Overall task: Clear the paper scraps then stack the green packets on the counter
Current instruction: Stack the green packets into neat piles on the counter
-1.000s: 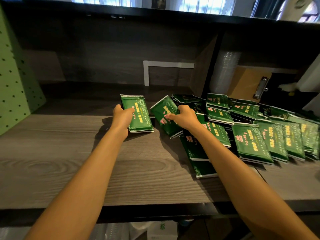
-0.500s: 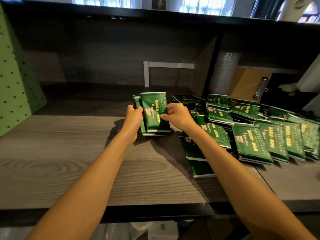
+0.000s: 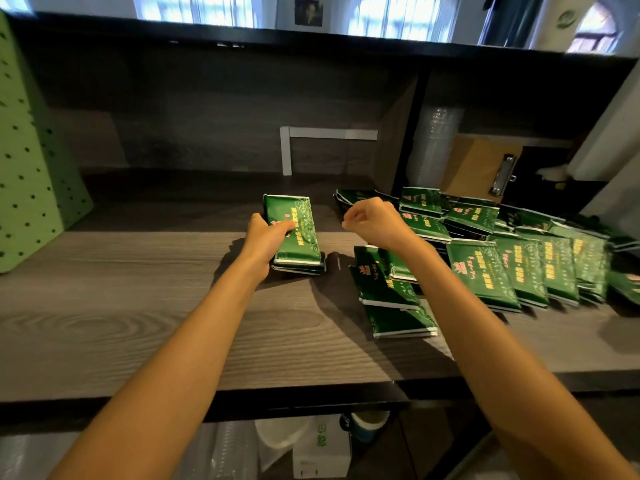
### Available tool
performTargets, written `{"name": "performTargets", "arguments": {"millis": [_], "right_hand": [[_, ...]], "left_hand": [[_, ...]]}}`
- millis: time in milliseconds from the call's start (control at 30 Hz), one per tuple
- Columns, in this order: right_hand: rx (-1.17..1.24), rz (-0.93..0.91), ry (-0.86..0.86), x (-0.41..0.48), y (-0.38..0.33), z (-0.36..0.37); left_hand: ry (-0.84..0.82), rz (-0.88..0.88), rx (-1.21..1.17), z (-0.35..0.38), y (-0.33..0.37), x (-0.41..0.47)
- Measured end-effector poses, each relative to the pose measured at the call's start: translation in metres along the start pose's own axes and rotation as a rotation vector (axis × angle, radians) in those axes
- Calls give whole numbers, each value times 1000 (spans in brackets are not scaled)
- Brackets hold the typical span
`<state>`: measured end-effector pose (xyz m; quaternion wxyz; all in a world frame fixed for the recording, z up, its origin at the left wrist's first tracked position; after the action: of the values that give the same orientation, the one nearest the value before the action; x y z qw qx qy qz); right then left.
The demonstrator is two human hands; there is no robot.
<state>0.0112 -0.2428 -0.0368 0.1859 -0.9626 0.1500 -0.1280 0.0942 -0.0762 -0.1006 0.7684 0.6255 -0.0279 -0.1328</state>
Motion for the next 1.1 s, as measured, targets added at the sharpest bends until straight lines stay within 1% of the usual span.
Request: {"name": "performTargets", "arguments": {"millis": [100,167,267,333,400,533,633,767,833,867,900,967,1033,1100], "right_hand": [[-222,-37,-14,-19,1,-5],[-324,-61,-19,-35,2,-4],[-483,-49,-100,-54,8,13],[-543,-21,-145,-58,12,27],[-521,-5,-169,-59,10,37],[-450,-45,-233,-56,-10,54],[-383,-82,-284,-45,-25,67],[-371,-138,-340,-26,-43,81],[-334,-157,-333,-16,-49,82],[-339,-156,-301,-11,-50,80],[-371,-143,-252,-5,-48,76],[-477,-58,-161,2,-37,65],[-543,47,-149,3,-26,56],[-546,109,-179,2,-17,53]], "left_hand": [[-14,-14,45,5,2,-5],[-31,-5,62,10,7,-10],[-41,1,69,11,10,-18],[-31,-2,76,6,9,-23],[-8,-5,77,-2,6,-25],[51,-13,59,-19,3,-22],[107,14,24,-33,6,-17],[191,77,-7,-49,17,-7],[223,111,-8,-53,23,-2],[235,120,-12,-54,26,0],[241,126,-21,-55,27,2],[247,132,-31,-55,28,6],[260,149,-11,-55,27,8],[264,178,7,-54,27,10]]}}
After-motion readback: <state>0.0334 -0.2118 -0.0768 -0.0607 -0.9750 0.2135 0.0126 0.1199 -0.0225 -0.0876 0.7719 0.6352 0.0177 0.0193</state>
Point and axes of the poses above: each hand's wrist, its own x-axis towards the middle knuckle, its own z-axis out of the palm, y = z × x, the point moved 10 cm from there along x, towards the middle knuckle, and after that the axes turned 11 degrees about -x, right-handed, at the moved point
